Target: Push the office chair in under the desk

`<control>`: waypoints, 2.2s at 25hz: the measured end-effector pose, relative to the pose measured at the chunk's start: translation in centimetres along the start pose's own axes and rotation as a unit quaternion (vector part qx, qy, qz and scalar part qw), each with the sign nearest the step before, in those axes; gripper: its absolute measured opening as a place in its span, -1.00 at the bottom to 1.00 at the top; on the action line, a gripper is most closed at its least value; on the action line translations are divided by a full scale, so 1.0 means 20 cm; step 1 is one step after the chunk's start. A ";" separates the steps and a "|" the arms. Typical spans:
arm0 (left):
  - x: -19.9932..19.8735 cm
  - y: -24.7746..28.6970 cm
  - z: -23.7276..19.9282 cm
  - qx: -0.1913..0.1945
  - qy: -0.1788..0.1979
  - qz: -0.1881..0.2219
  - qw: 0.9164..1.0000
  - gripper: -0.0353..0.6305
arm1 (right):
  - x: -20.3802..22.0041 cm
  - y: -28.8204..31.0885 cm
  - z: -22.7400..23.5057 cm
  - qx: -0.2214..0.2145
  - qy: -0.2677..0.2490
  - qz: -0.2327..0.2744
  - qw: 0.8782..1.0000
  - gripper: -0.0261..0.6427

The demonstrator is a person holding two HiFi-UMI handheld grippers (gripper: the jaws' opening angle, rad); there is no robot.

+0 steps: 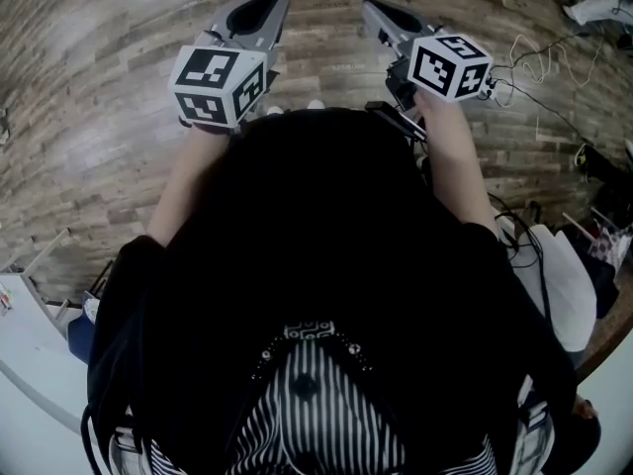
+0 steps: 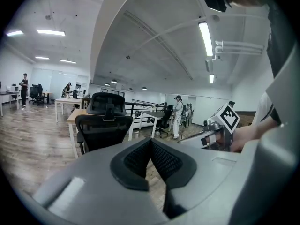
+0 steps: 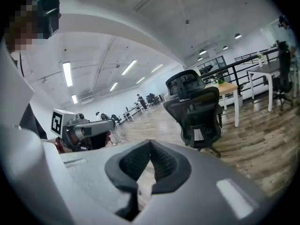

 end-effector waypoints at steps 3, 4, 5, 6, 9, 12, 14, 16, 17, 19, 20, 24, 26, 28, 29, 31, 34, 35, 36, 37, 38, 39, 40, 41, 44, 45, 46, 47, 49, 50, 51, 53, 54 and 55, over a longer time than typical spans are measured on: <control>0.00 0.01 0.01 -0.001 -0.002 -0.002 1.000 -0.88 | -0.04 0.01 0.02 0.002 0.011 0.009 1.000 -0.92; -0.01 0.05 -0.02 -0.001 -0.004 -0.007 1.000 -0.88 | -0.07 0.04 0.05 0.001 0.024 0.010 1.000 -0.93; -0.02 0.08 -0.06 0.000 -0.005 -0.012 1.000 -0.88 | -0.11 0.08 0.08 -0.001 0.040 0.012 0.999 -0.92; -0.04 0.12 -0.11 0.001 -0.007 -0.016 1.000 -0.88 | -0.14 0.12 0.10 -0.004 0.055 0.014 0.998 -0.92; -0.10 0.19 -0.23 0.004 -0.017 -0.024 1.000 -0.88 | -0.22 0.20 0.16 -0.002 0.078 0.011 0.997 -0.92; -0.06 0.22 -0.25 0.010 -0.020 -0.027 0.999 -0.88 | -0.18 0.20 0.19 0.008 0.074 0.010 0.997 -0.92; -0.02 0.22 -0.23 0.019 -0.016 -0.026 0.999 -0.88 | -0.13 0.17 0.19 0.015 0.071 0.013 0.997 -0.92; -0.02 0.23 -0.26 0.028 -0.009 -0.023 0.999 -0.88 | -0.13 0.17 0.20 0.026 0.065 0.016 0.997 -0.92; -0.03 0.25 -0.29 0.031 -0.007 -0.021 0.999 -0.88 | -0.14 0.19 0.22 0.032 0.064 0.016 0.997 -0.92; -0.07 0.28 -0.37 0.037 -0.003 -0.018 0.999 -0.88 | -0.17 0.24 0.26 0.040 0.075 0.017 0.996 -0.92; -0.09 0.30 -0.42 0.040 -0.001 -0.016 0.999 -0.88 | -0.20 0.27 0.27 0.041 0.083 0.019 0.996 -0.92; -0.17 0.39 -0.68 0.046 -0.008 -0.017 0.999 -0.88 | -0.38 0.46 0.32 0.047 0.089 0.028 0.994 -0.92; -0.21 0.41 -0.79 0.049 -0.011 -0.018 0.999 -0.88 | -0.46 0.55 0.31 0.052 0.081 0.025 0.995 -0.92; -0.25 0.43 -0.90 0.054 -0.007 -0.018 0.998 -0.88 | -0.52 0.64 0.30 0.053 0.073 0.022 0.996 -0.92; -0.27 0.44 -0.95 0.057 -0.006 -0.018 0.998 -0.88 | -0.55 0.69 0.29 0.055 0.071 0.021 0.996 -0.92; -0.30 0.47 -1.04 0.067 -0.001 -0.021 0.998 -0.89 | -0.60 0.78 0.29 0.059 0.074 0.021 0.995 -0.92; -0.33 0.51 -1.16 0.079 0.019 -0.026 0.996 -0.89 | -0.67 0.91 0.27 0.060 0.076 0.019 0.995 -0.92; -0.34 0.52 -1.20 0.080 0.020 -0.025 0.996 -0.89 | -0.70 0.95 0.27 0.060 0.074 0.018 0.995 -0.93; -0.34 0.53 -1.24 0.081 0.017 -0.024 0.996 -0.89 | -0.72 0.99 0.27 0.062 0.072 0.017 0.995 -0.92; -0.34 0.54 -1.28 0.083 0.013 -0.023 0.996 -0.89 | -0.73 1.02 0.28 0.064 0.071 0.016 0.995 -0.92; -0.34 0.55 -1.31 0.087 0.011 -0.023 0.996 -0.89 | -0.74 1.05 0.28 0.067 0.071 0.015 0.995 -0.92; -0.34 0.55 -1.33 0.092 0.010 -0.022 0.995 -0.88 | -0.75 1.07 0.28 0.069 0.071 0.015 0.995 -0.92; -0.35 0.55 -1.36 0.097 0.010 -0.020 0.995 -0.88 | -0.76 1.09 0.28 0.072 0.071 0.014 0.995 -0.92; -0.36 0.55 -1.40 0.102 0.010 -0.017 0.995 -0.88 | -0.77 1.12 0.29 0.075 0.070 0.012 0.995 -0.92; -0.38 0.55 -1.49 0.110 0.008 -0.005 0.994 -0.88 | -0.83 1.21 0.30 0.086 0.065 0.008 0.994 -0.92; -0.38 0.55 -1.51 0.111 0.007 -0.003 0.994 -0.88 | -0.85 1.22 0.29 0.087 0.064 0.009 0.994 -0.92; -0.37 0.55 -1.52 0.111 0.007 -0.003 0.994 -0.88 | -0.88 1.24 0.29 0.088 0.061 0.011 0.994 -0.92; -0.37 0.56 -1.53 0.111 0.007 -0.004 0.994 -0.88 | -0.90 1.24 0.30 0.089 0.059 0.012 0.994 -0.92; -0.38 0.58 -1.53 0.113 0.007 -0.003 0.994 -0.88 | -0.93 1.25 0.31 0.089 0.059 0.010 0.994 -0.92; -0.38 0.59 -1.53 0.113 0.007 -0.003 0.994 -0.88 | -0.94 1.25 0.32 0.088 0.059 0.009 0.994 -0.92; -0.39 0.60 -1.54 0.112 0.010 -0.003 0.994 -0.89 | -0.96 1.25 0.33 0.086 0.058 0.010 0.995 -0.92; -0.42 0.63 -1.57 0.107 0.015 -0.003 0.994 -0.89 | -1.00 1.27 0.34 0.083 0.052 0.012 0.995 -0.92; -0.43 0.63 -1.58 0.103 0.015 -0.002 0.995 -0.89 | -1.02 1.27 0.34 0.082 0.050 0.012 0.995 -0.92; -0.44 0.63 -1.59 0.100 0.013 -0.001 0.995 -0.89 | -1.03 1.28 0.34 0.079 0.050 0.011 0.996 -0.92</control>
Point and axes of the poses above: the fingertips, and each gripper's own axes: y forward along the fingers, z to its right, x out of its underside, the point moved 3 cm from there along -y, backward along the fingers, and after that the axes turned 11 degrees about x, right-handed, at the moved point
